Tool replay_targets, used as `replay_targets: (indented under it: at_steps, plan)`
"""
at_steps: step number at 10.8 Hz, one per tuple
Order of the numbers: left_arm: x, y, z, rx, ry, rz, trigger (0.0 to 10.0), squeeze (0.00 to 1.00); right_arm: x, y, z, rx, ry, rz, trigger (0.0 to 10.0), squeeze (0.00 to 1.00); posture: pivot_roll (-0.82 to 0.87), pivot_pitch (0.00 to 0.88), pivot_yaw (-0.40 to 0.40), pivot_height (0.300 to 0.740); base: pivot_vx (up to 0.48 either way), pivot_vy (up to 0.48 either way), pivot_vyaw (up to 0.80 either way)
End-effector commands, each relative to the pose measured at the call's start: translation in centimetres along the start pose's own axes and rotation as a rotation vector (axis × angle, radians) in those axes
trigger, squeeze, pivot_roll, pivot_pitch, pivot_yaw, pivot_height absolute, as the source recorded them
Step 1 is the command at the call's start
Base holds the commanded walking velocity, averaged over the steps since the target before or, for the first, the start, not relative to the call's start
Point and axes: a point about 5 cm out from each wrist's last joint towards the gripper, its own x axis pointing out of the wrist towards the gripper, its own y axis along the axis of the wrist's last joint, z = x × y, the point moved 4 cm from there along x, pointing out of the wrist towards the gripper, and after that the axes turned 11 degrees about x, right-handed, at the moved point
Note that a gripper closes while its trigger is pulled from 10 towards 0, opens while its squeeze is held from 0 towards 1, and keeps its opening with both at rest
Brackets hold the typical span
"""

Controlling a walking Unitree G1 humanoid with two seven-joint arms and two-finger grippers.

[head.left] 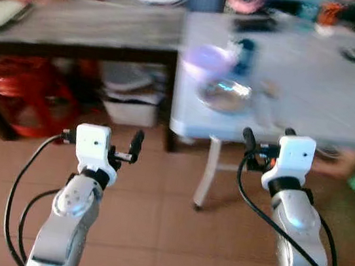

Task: Setting the table

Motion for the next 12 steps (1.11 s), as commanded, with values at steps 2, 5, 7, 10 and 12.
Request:
replay_targets:
  at_steps: [2,5,7,10,12]
  plan:
    - [0.08,0.21,-0.23,0.017,0.011,0.003,10.0,0.0,0.19,0.5,-0.36,0.003,0.01,0.018,10.0,0.0,-0.04,0.099,0.073,0.74,0.439,0.0,0.0]
    - [-0.16,0.12,-0.05,0.035,0.011,0.01,10.0,0.0,0.16,0.19,-0.52,0.012,0.008,0.009,10.0,0.0,-0.03,0.1,0.074,0.74,0.0,0.0,0.0]
    - [-0.15,0.49,-0.28,0.032,0.013,0.022,10.0,0.0,0.27,0.2,-0.67,0.017,0.013,0.012,10.0,0.0,-0.02,0.097,0.076,0.74,0.159,0.0,0.0]
    - [-0.04,0.87,-0.12,0.017,0.001,0.038,10.0,0.0,0.13,0.43,-0.57,-0.01,0.003,0.026,10.0,0.0,-0.03,0.099,0.083,0.74,0.401,0.0,0.0]
    - [-0.02,0.82,0.05,0.011,-0.003,0.036,10.0,0.0,-0.02,0.33,-0.31,-0.008,-0.014,0.023,10.0,0.0,-0.03,0.099,0.079,0.74,0.454,0.0,0.0]
